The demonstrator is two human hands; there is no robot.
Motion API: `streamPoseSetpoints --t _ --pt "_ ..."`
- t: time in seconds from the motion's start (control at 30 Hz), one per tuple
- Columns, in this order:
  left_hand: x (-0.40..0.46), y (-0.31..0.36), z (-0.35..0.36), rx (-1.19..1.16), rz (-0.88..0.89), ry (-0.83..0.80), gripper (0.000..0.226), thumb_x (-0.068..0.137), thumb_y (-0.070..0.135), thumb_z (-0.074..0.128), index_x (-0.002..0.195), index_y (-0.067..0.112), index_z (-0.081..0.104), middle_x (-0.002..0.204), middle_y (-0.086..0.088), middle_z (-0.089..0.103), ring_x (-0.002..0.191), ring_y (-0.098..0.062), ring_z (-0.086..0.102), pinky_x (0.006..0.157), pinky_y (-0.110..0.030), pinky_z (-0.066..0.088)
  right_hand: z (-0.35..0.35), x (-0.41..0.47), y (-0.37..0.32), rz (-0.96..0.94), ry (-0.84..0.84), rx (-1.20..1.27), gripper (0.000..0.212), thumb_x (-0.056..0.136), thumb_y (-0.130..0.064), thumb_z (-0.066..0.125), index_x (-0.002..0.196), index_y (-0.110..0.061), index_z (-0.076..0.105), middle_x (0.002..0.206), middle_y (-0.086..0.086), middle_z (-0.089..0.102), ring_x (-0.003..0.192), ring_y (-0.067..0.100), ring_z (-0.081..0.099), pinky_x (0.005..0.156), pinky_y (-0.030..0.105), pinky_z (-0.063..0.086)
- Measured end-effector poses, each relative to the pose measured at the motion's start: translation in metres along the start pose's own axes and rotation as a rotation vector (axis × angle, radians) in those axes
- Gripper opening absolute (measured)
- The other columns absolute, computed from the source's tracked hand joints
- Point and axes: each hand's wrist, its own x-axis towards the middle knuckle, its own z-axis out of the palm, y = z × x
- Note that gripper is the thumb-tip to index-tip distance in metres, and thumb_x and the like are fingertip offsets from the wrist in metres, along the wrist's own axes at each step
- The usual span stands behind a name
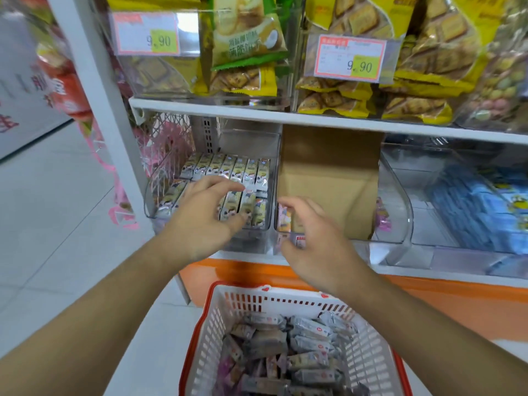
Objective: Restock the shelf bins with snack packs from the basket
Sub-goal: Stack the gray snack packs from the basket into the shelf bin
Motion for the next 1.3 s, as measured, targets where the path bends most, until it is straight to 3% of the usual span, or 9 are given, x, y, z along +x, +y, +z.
streamPoseSetpoints --t 0.1,0.2,0.33,0.47,0.7,0.8,0.97,1.17,1.3 --pt "-0.037 0.002 0.015 -0.041 0.018 0.071 0.029 0.094 0.027 0.07 0.123 0.028 0.067 0.123 0.01 0.054 0.117 -0.006 0.05 0.102 -0.022 0.036 0.011 -0.02 0.008 -0.01 -0.006 -0.002 0.043 0.093 -0.01 0.064 0.133 -0.023 0.057 0.127 -0.011 0.055 0.112 0.0 0.05 0.095 0.008 0.037" --pt "-0.082 -0.019 0.046 -0.024 -0.065 -0.021 0.031 0.093 0.037 0.061 0.122 0.026 0.066 0.12 0.009 0.053 0.108 -0.008 0.056 0.096 -0.026 0.044 0.039 -0.044 0.026 0.061 -0.217 -0.047 0.036 0.098 -0.015 0.063 0.133 -0.02 0.056 0.122 -0.006 0.054 0.107 0.005 0.05 0.089 0.011 0.036" --pt "-0.136 -0.067 0.095 0.148 -0.232 -0.198 0.07 0.092 0.056 0.039 0.147 0.014 0.048 0.146 -0.009 0.05 0.134 -0.031 0.049 0.11 -0.042 0.041 0.087 -0.073 0.059 0.154 -0.457 -0.117 0.039 0.101 -0.023 0.063 0.138 -0.023 0.052 0.131 -0.006 0.054 0.118 0.014 0.053 0.098 0.028 0.044" --pt "-0.172 -0.119 0.134 0.155 -0.565 -0.381 0.08 0.104 0.061 0.033 0.165 0.019 0.002 0.171 -0.008 0.012 0.156 -0.032 0.017 0.124 -0.054 0.023 0.134 -0.086 0.09 0.247 -0.6 -0.145 0.037 0.101 -0.024 0.06 0.137 -0.022 0.053 0.135 -0.002 0.057 0.122 0.018 0.057 0.103 0.036 0.051" --pt "-0.192 -0.133 0.169 -0.117 -0.735 -0.308 0.075 0.099 0.072 0.023 0.161 0.037 0.0 0.167 -0.005 0.021 0.145 -0.035 0.041 0.114 -0.056 0.041 0.233 -0.08 0.121 0.394 -0.541 -0.027 0.049 0.1 -0.032 0.067 0.146 -0.021 0.054 0.146 -0.002 0.056 0.135 0.019 0.054 0.114 0.038 0.046" --pt "-0.194 -0.128 0.171 -0.082 -0.712 -0.237 0.07 0.102 0.066 0.024 0.162 0.034 0.007 0.164 -0.002 0.028 0.139 -0.029 0.049 0.108 -0.049 0.048 0.272 -0.075 0.128 0.478 -0.444 -0.009 0.051 0.097 -0.035 0.07 0.144 -0.024 0.054 0.138 -0.003 0.059 0.125 0.021 0.058 0.103 0.04 0.054" --pt "-0.194 -0.128 0.175 -0.035 -0.697 -0.185 0.063 0.105 0.059 0.028 0.16 0.032 0.015 0.159 0.001 0.036 0.133 -0.023 0.054 0.102 -0.042 0.052 0.317 -0.078 0.131 0.483 -0.307 -0.319 0.049 0.094 -0.046 0.069 0.136 -0.027 0.054 0.137 -0.002 0.057 0.133 0.025 0.048 0.108 0.044 0.046" --pt "-0.196 -0.131 0.175 -0.036 -0.685 -0.17 0.057 0.106 0.054 0.032 0.157 0.031 0.021 0.152 0.001 0.043 0.125 -0.023 0.059 0.099 -0.042 0.053 0.326 -0.08 0.13 0.524 -0.354 -0.513 0.037 0.1 -0.045 0.059 0.13 -0.024 0.063 0.133 0.001 0.06 0.13 0.025 0.049 0.112 0.043 0.037" --pt "-0.195 -0.13 0.174 -0.01 -0.682 -0.189 0.056 0.106 0.054 0.032 0.155 0.031 0.021 0.152 -0.003 0.042 0.123 -0.027 0.06 0.098 -0.044 0.055 0.29 -0.081 0.122 0.589 -0.288 -0.184 0.021 0.095 -0.031 0.067 0.115 -0.024 0.065 0.126 -0.004 0.056 0.095 0.013 0.058 0.076 0.026 0.052"
